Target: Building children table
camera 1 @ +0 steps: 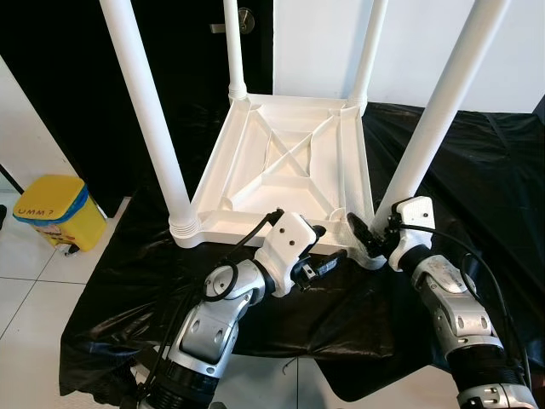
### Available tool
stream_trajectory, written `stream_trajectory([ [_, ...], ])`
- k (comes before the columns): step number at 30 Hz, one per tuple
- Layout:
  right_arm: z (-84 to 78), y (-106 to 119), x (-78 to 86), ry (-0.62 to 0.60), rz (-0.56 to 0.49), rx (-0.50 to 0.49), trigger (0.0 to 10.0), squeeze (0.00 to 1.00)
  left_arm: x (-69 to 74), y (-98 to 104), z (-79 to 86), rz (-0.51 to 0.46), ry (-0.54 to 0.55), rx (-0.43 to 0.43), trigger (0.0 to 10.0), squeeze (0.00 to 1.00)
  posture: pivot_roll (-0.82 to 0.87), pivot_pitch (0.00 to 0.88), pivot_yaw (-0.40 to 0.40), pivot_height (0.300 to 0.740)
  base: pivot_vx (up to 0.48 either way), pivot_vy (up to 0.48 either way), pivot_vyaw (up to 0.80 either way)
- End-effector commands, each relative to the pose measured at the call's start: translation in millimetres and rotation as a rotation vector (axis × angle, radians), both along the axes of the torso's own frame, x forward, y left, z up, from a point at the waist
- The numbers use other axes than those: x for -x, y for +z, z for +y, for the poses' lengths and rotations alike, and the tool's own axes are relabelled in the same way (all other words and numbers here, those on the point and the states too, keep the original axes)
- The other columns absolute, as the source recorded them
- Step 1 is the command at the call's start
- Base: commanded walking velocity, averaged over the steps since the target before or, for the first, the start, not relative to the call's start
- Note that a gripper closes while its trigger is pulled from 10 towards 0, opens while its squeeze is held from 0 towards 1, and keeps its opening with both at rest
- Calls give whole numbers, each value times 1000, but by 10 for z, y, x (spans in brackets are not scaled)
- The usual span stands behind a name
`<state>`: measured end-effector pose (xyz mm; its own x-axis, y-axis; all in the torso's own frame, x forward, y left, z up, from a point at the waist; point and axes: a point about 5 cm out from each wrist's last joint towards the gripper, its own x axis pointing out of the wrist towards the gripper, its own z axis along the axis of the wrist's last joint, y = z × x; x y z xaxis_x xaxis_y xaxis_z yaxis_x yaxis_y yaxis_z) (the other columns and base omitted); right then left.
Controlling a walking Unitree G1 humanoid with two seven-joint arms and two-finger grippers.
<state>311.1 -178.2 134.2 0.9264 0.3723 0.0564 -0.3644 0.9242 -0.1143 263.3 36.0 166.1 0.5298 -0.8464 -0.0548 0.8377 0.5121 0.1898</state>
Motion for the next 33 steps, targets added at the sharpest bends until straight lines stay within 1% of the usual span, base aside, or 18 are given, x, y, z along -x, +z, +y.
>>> stream_trajectory([
  [1,44,-42,7,18,15,-4,0,0,7,-4,-1,-4,32,8,10000,0,-55,23,-2,740,0,0,0],
  [7,24,-58,6,-13,22,-13,0,0,12,-6,-1,-2,32,10,10000,0,-57,24,-4,740,0,0,0],
  [8,17,-62,6,-30,25,-19,2745,0,13,-6,-2,-1,31,10,10000,0,-58,25,-3,740,0,0,0],
  [10,11,-66,5,-47,27,-25,2745,0,14,-7,-2,-1,31,11,10000,0,-58,25,-3,740,0,0,0],
  [11,18,-67,11,-74,26,-37,10000,0,17,-10,-8,1,29,11,10000,0,-62,28,-3,740,0,0,0],
  [14,27,-67,20,-107,24,-53,10000,0,23,-13,-15,3,27,12,10000,0,-62,28,-3,740,0,0,0],
  [16,35,-84,25,-168,27,-61,10000,0,24,-14,-19,4,24,13,10000,0,-64,31,-5,740,0,0,0],
  [17,35,-84,25,-168,27,-61,10000,0,24,-14,-19,4,24,13,10000,0,-64,31,-5,740,0,0,0],
  [20,46,-98,27,-225,34,-79,10000,0,23,-12,-16,4,23,13,10000,0,-66,35,-5,740,0,0,0],
  [22,120,-133,37,-341,45,-110,10000,0,18,-10,-26,4,19,13,10000,0,-71,40,-1,740,0,0,0],
  [23,140,-142,41,-372,48,-116,10000,0,17,-10,-30,4,18,13,10000,0,-71,40,-1,740,0,0,0],
  [25,150,-146,44,-386,50,-120,10000,0,17,-10,-32,4,17,13,10000,0,-71,40,-1,740,0,0,0],
  [26,191,-163,47,-426,57,-136,10000,0,15,-7,-30,4,14,12,10000,0,-73,47,6,740,0,0,0],
  [27,191,-163,47,-426,57,-136,10000,0,15,-7,-30,4,14,12,10000,0,-73,47,6,740,0,0,0],
  [29,267,-187,57,-498,65,-159,10000,0,13,-1,-29,4,9,11,10000,0,-73,47,7,740,0,0,0],
  [30,285,-191,60,-515,67,-163,10000,0,13,0,-29,4,8,11,10000,0,-73,47,7,740,0,0,0],
  [31,359,-179,53,-485,64,-167,10000,0,8,4,-23,3,6,9,10000,0,-74,53,20,740,0,0,0],
  [33,446,-164,46,-444,62,-171,10000,0,-2,10,-14,1,6,4,10000,0,-73,54,22,740,0,0,0],
])
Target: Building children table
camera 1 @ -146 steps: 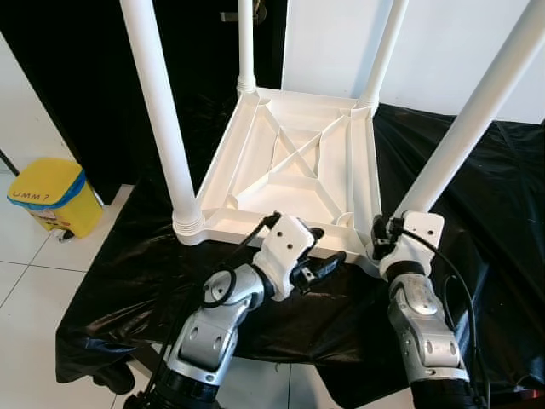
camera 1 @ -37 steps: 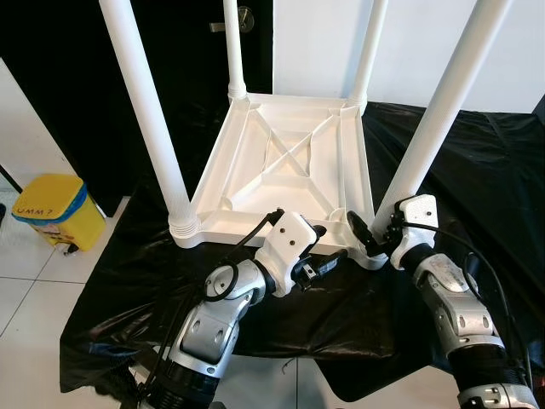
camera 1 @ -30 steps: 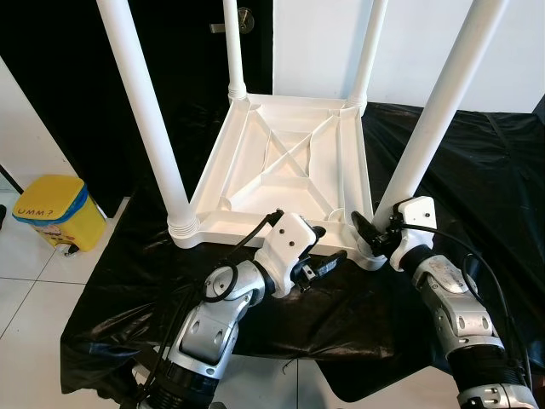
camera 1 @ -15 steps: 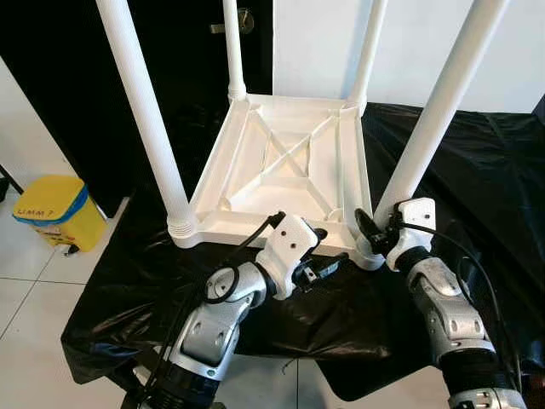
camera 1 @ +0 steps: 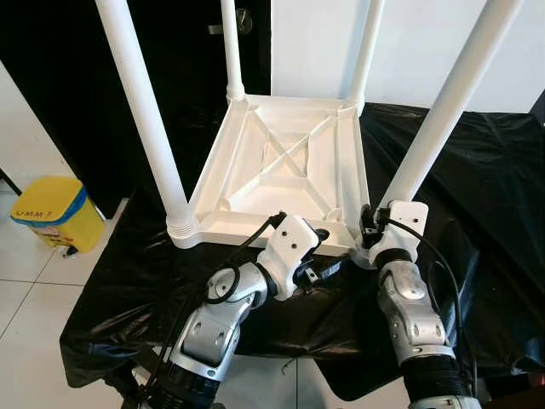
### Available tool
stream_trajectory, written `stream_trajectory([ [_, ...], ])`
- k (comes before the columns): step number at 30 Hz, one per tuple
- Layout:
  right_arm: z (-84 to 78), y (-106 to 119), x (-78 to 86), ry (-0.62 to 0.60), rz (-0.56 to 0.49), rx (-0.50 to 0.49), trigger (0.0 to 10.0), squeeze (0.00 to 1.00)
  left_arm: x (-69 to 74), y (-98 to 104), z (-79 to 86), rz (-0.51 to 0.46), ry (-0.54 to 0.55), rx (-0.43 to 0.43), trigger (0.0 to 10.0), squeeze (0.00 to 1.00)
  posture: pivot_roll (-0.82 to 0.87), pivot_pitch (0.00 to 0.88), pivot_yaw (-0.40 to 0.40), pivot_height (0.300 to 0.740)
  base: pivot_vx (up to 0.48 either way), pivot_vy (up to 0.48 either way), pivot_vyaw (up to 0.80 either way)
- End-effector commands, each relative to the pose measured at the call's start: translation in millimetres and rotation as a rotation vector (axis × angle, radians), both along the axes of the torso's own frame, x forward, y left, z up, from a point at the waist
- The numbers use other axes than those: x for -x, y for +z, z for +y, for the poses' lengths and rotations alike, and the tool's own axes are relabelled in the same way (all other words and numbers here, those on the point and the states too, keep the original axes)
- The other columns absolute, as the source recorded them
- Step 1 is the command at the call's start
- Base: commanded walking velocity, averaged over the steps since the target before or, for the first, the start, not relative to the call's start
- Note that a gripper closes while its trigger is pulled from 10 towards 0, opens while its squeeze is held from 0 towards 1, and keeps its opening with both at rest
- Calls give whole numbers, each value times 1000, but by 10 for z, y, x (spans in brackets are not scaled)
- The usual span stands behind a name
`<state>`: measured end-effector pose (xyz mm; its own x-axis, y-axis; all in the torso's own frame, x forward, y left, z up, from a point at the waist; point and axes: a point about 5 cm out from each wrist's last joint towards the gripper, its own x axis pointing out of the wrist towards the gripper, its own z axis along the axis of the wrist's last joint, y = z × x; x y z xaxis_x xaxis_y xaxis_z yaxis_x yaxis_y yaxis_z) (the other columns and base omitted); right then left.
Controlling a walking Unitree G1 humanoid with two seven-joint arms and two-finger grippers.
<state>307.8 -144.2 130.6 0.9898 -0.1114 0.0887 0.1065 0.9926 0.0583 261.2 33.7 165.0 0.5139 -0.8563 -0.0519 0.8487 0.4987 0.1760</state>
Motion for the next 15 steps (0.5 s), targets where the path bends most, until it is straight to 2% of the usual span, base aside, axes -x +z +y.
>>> stream_trajectory([
  [1,107,-128,13,43,66,-10,10000,0,-23,20,9,-10,24,-5,10000,0,-73,54,22,740,0,0,0],
  [14,157,-82,14,28,45,-17,10000,0,-32,33,17,-12,37,-3,10000,0,-62,65,14,740,0,0,0],
  [15,157,-80,15,31,42,-18,10000,851,-29,32,16,-12,37,-3,10000,0,-62,65,14,740,0,0,0],
])
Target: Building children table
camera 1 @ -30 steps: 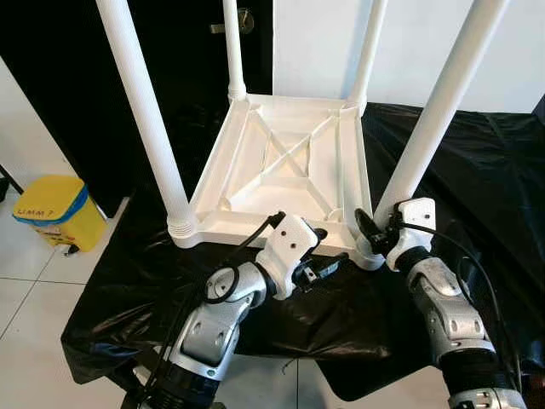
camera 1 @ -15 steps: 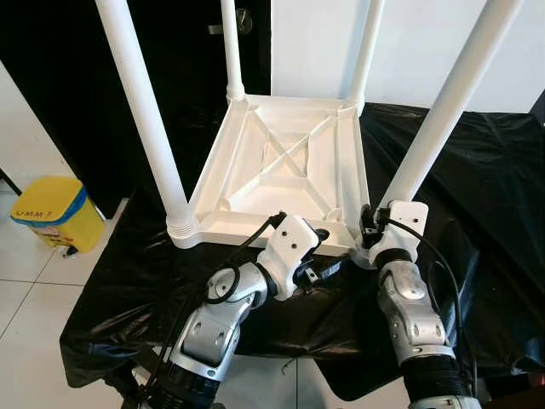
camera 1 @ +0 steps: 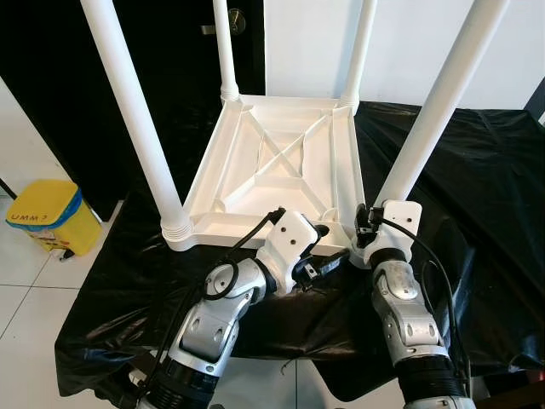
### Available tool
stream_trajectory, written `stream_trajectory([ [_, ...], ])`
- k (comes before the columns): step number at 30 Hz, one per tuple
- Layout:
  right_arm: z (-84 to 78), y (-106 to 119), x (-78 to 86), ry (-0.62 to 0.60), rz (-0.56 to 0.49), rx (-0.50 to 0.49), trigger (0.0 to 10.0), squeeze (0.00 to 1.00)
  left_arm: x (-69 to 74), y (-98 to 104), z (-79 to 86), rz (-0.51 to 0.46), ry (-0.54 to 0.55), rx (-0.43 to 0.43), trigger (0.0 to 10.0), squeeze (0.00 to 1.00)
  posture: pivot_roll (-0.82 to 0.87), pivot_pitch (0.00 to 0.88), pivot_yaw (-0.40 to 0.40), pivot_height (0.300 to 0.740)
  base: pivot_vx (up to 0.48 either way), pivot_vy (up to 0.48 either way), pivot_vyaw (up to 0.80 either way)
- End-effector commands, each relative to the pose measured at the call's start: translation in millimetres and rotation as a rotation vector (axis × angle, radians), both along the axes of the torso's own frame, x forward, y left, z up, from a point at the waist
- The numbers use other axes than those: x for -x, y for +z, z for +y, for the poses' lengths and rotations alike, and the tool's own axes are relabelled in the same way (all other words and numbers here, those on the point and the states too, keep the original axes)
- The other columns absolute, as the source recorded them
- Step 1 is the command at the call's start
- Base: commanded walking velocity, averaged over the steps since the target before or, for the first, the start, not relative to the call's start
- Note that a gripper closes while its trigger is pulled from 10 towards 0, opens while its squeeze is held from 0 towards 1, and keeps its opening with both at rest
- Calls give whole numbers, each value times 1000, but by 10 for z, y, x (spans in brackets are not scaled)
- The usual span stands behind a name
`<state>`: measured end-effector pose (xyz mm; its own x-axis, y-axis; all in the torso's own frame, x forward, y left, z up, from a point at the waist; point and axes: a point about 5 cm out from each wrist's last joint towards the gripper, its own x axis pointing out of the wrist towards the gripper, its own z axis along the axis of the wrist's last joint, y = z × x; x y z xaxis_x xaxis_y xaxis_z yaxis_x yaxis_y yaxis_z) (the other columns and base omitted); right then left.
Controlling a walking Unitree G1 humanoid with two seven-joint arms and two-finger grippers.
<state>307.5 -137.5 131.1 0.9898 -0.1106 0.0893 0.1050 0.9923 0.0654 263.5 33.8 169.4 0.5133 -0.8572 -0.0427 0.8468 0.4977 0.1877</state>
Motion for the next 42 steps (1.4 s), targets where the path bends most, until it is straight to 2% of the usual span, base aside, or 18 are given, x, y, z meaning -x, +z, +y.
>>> stream_trajectory([
  [1,89,-85,12,29,43,-11,10000,851,-6,-12,14,3,38,-4,10000,0,-62,65,14,740,0,0,0],
  [2,80,-74,14,33,35,-10,10000,1000,-7,-11,15,3,40,-3,10000,0,-62,65,14,740,0,0,0],
  [10,-17,-3,42,115,-21,-8,10000,1000,-19,-3,21,1,48,-1,10000,0,-60,66,11,740,0,0,0],
  [12,-45,19,65,215,-40,-6,10000,1000,-23,-3,26,1,49,-2,10000,0,-64,65,12,740,0,0,0],
  [14,-76,31,64,258,-45,-5,10000,1000,-26,-2,27,0,49,-2,10000,0,-64,65,12,740,0,0,0],
  [16,-137,57,38,345,-47,21,10000,1000,-29,0,19,0,47,-1,10000,0,-71,66,17,740,0,0,0],
  [17,-137,57,38,345,-47,21,10000,1000,-29,0,19,0,47,-1,10000,0,-71,66,17,740,0,0,0],
  [19,-167,58,16,452,-30,63,10000,1000,-33,1,10,1,42,0,10000,0,-75,66,19,740,0,0,0],
  [20,-198,60,-6,484,-20,86,10000,314,-35,1,8,1,40,-1,10000,0,-76,65,21,740,0,0,0],
  [23,-236,64,-31,507,-9,108,10000,314,-37,2,6,0,39,-2,10000,0,-76,65,21,740,0,0,0],
  [24,-261,69,-49,513,-5,125,10000,0,-38,4,8,0,39,-2,10000,0,-73,65,22,740,0,0,0],
  [25,-312,69,-79,510,4,149,9176,0,-41,7,14,-1,40,-2,10000,0,-68,64,20,740,0,0,0],
  [26,-338,66,-87,511,10,156,3922,0,-40,8,18,-2,41,-3,10000,0,-68,64,20,740,0,0,0],
  [27,-354,57,-87,512,14,157,0,0,-37,8,23,-2,42,-3,10000,0,-67,65,19,740,0,0,0],
  [42,-399,-57,-32,527,60,151,0,0,-13,-5,21,5,34,-3,10000,0,-80,67,30,740,0,0,0],
])
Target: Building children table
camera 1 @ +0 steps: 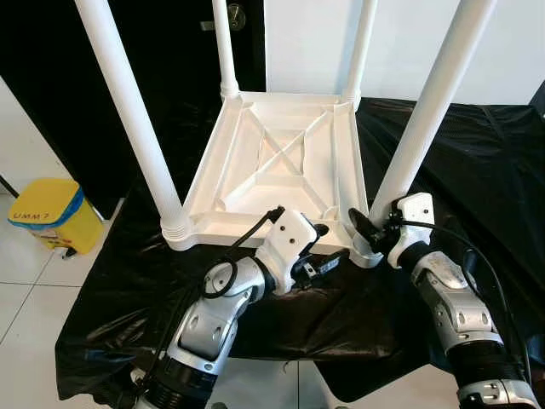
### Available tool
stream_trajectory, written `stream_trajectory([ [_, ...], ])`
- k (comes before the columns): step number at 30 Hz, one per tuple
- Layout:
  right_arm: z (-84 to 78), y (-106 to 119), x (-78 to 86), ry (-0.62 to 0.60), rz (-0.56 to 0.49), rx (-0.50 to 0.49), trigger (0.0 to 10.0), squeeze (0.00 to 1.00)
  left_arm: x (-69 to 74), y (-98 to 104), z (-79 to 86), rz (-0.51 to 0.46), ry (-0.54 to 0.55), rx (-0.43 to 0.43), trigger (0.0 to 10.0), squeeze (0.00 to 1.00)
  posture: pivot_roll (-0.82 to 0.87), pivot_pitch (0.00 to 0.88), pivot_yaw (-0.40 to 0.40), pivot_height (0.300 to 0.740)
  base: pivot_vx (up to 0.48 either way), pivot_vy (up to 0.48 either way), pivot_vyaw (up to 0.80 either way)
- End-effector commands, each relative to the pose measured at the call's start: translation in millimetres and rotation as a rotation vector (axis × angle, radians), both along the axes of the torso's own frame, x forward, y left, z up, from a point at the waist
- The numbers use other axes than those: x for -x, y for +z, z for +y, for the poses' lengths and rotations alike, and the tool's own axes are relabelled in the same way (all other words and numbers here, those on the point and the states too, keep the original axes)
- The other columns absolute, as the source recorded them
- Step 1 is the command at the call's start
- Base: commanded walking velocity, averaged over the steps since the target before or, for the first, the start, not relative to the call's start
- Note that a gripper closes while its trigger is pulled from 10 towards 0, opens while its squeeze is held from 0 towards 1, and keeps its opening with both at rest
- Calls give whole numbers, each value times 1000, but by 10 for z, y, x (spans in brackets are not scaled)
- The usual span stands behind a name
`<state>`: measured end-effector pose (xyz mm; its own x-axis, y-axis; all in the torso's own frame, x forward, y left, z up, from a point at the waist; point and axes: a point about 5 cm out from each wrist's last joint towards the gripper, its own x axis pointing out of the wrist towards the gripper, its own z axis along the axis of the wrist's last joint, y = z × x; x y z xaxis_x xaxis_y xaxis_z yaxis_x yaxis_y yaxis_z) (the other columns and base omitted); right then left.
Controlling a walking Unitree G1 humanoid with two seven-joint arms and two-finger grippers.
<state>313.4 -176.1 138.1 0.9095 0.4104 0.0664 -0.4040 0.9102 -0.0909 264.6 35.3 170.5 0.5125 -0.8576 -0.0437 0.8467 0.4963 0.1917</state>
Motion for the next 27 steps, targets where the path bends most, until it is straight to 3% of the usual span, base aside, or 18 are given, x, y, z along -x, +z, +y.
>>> stream_trajectory([
  [1,-12,-126,27,0,62,7,0,0,-1,-17,7,8,35,0,10000,0,-80,67,30,740,0,0,0],
  [2,-21,-136,29,-16,67,4,10000,0,0,-19,1,8,30,-1,10000,0,-86,66,33,740,0,0,0],
  [16,64,-247,82,-213,104,-21,10000,0,23,-37,-62,15,-2,1,10000,0,-104,58,37,740,0,0,0],
  [20,52,-268,78,-358,114,-48,10000,0,19,-40,-79,15,-7,3,10000,0,-113,48,29,740,0,0,0],
  [27,83,-272,88,-494,112,-77,10000,0,15,-42,-94,14,-10,4,10000,0,-109,41,25,740,0,0,0],
])
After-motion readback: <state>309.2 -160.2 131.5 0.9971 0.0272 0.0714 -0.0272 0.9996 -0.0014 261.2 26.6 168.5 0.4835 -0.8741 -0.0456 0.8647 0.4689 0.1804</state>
